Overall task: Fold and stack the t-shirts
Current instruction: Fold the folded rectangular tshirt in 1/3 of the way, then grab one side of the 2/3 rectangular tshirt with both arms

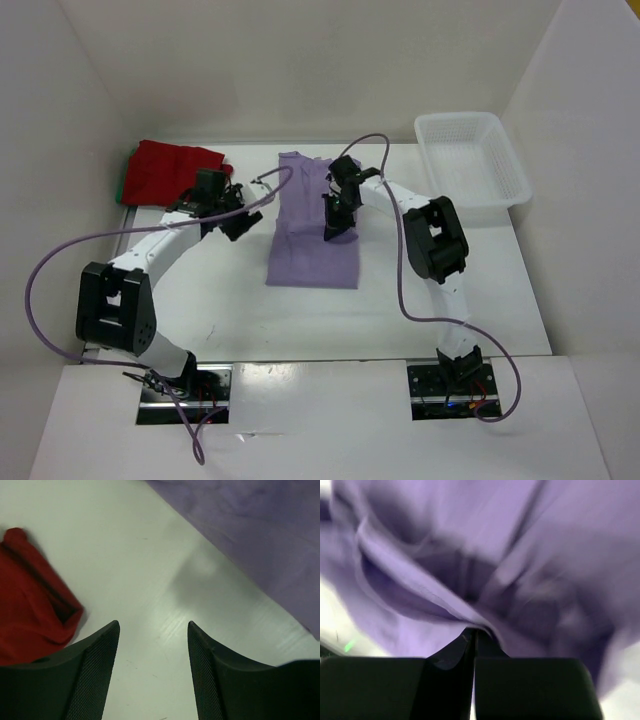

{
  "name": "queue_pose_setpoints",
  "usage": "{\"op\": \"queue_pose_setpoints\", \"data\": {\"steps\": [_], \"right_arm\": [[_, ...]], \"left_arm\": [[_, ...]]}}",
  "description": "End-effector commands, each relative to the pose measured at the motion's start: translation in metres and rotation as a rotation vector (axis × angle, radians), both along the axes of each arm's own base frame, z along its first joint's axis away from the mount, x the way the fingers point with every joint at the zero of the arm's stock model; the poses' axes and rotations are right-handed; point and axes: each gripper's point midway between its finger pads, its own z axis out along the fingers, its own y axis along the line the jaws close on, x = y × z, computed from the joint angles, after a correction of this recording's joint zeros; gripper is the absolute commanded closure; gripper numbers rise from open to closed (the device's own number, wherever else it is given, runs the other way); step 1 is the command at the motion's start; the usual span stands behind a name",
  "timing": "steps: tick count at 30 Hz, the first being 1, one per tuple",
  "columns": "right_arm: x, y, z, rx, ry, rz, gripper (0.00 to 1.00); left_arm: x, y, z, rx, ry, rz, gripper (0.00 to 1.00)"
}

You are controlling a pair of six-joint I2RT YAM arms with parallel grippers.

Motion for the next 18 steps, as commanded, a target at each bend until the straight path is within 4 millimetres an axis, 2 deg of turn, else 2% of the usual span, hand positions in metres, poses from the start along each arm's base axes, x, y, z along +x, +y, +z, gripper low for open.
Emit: {"op": "queue_pose_setpoints", "data": {"steps": [1,3,4,5,6,9,11,12,13,15,16,17,18], "right_arm": [[0.046,-0.026,-0.003,-0.030,-0.068,-0.073,1.00],[0.066,-0.038,0.007,-0.011,-0.102,-0.120,1.00],[0.074,-0.039,0.011,0.002,-0.116,-0.143,1.00],[0.076,-0.039,0.010,0.003,-0.118,-0.144,1.00],[0.084,-0.041,0.017,0.012,-0.139,-0.155,1.00],[0.086,-0.046,0.013,0.005,-0.125,-0.164,1.00],[0.072,-0.049,0.032,0.023,-0.140,-0.160,0.93],[0.068,-0.053,0.040,0.019,-0.159,-0.165,0.69],[0.061,-0.055,0.047,0.028,-0.164,-0.177,0.59],[0.042,-0.066,0.066,0.041,-0.184,-0.195,0.49],[0.034,-0.069,0.069,0.041,-0.184,-0.195,0.48],[0.018,-0.075,0.060,0.028,-0.147,-0.202,0.47],[0.008,-0.075,0.073,0.052,-0.154,-0.206,0.47]], "left_arm": [[-0.034,-0.017,-0.011,0.081,0.042,-0.156,0.36],[-0.053,-0.031,-0.021,0.100,0.080,-0.240,0.36],[-0.057,-0.036,-0.019,0.115,0.069,-0.289,0.36],[-0.065,-0.039,-0.024,0.131,0.090,-0.321,0.36],[-0.074,-0.048,-0.031,0.146,0.099,-0.372,0.36],[-0.087,-0.059,-0.044,0.213,0.098,-0.469,0.35],[-0.093,-0.066,-0.044,0.228,0.085,-0.518,0.35],[-0.098,-0.071,-0.045,0.227,0.092,-0.551,0.33],[-0.104,-0.073,-0.044,0.223,0.090,-0.595,0.27],[-0.115,-0.077,-0.049,0.229,0.109,-0.665,0.23],[-0.122,-0.085,-0.050,0.242,0.106,-0.718,0.20],[-0.132,-0.086,-0.057,0.264,0.119,-0.768,0.16],[-0.140,-0.087,-0.064,0.276,0.131,-0.803,0.16]]}}
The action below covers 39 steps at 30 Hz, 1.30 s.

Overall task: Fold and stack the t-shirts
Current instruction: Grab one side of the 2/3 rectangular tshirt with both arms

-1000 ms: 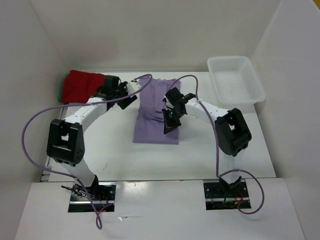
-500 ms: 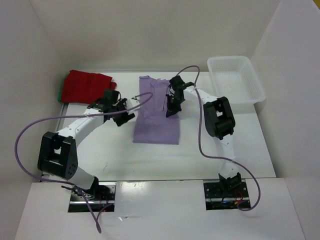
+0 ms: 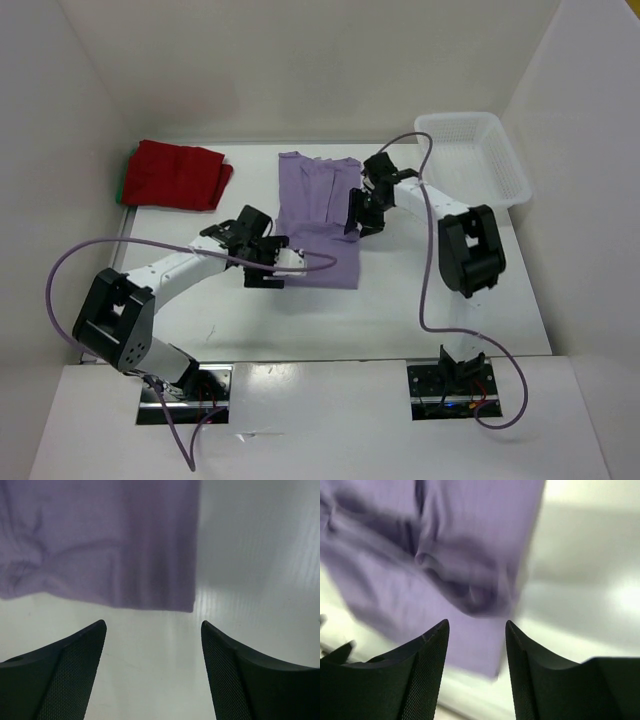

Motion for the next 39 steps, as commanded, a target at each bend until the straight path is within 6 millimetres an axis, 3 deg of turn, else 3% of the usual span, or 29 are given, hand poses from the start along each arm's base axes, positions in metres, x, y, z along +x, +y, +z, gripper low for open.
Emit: {"op": "queue_pose_setpoints", "data": {"steps": [1,2,4,5,6,11,15,18,20,23,28,29,30,31,33,34,35,36,39], "right_arm": [[-0.018,-0.001,0.052,0.070,-0.098,-0.005,0.45],[-0.037,-0.007,0.036,0.059,-0.037,-0.030,0.45],[-0.059,-0.001,0.041,0.087,-0.025,-0.017,0.45],[-0.077,-0.007,0.027,0.076,0.032,-0.042,0.45],[-0.082,-0.003,0.031,0.089,0.014,-0.037,0.45],[-0.115,-0.008,0.013,0.094,0.086,-0.051,0.45],[-0.129,0.003,0.005,0.092,0.116,-0.017,0.44],[-0.141,0.009,-0.006,0.118,0.156,-0.008,0.44],[-0.143,0.008,-0.012,0.114,0.173,-0.019,0.41],[-0.140,0.008,-0.023,0.103,0.176,-0.023,0.31],[-0.139,0.008,-0.044,0.093,0.204,-0.025,0.31],[-0.138,0.009,-0.047,0.094,0.209,-0.034,0.34],[-0.137,0.010,-0.050,0.095,0.208,-0.034,0.45],[-0.139,0.011,-0.052,0.102,0.222,-0.030,0.52],[-0.137,0.012,-0.053,0.101,0.223,-0.030,0.67],[-0.137,0.012,-0.053,0.101,0.224,-0.030,0.82],[-0.137,0.012,-0.053,0.101,0.224,-0.030,0.90],[-0.140,0.011,-0.055,0.097,0.232,-0.031,0.97],[-0.144,0.010,-0.049,0.102,0.241,-0.028,1.00]], "left_arm": [[-0.037,-0.017,-0.009,0.023,0.028,-0.215,0.16],[-0.036,-0.017,-0.012,0.036,0.011,-0.219,0.15],[-0.037,-0.019,-0.021,0.051,-0.006,-0.229,0.15],[-0.037,-0.020,-0.021,0.060,-0.014,-0.242,0.15],[-0.037,-0.020,-0.024,0.066,-0.010,-0.252,0.15],[-0.038,-0.021,-0.032,0.079,-0.026,-0.282,0.16],[-0.019,-0.016,-0.036,0.112,-0.097,-0.209,0.17],[-0.020,-0.011,-0.043,0.127,-0.097,-0.191,0.21],[-0.023,-0.009,-0.046,0.132,-0.089,-0.192,0.28],[-0.015,-0.010,-0.047,0.136,-0.128,-0.188,0.30],[-0.011,-0.013,-0.051,0.137,-0.136,-0.196,0.37],[-0.010,-0.013,-0.053,0.137,-0.136,-0.196,0.40],[-0.007,-0.015,-0.050,0.128,-0.141,-0.185,0.46],[-0.008,-0.017,-0.050,0.117,-0.131,-0.179,0.58],[-0.007,-0.020,-0.047,0.100,-0.131,-0.171,0.72],[-0.008,-0.022,-0.047,0.093,-0.127,-0.175,0.77],[-0.008,-0.024,-0.045,0.083,-0.120,-0.181,0.87],[-0.010,-0.026,-0.045,0.073,-0.111,-0.176,0.91],[-0.013,-0.029,-0.039,0.051,-0.083,-0.166,1.00]]}}
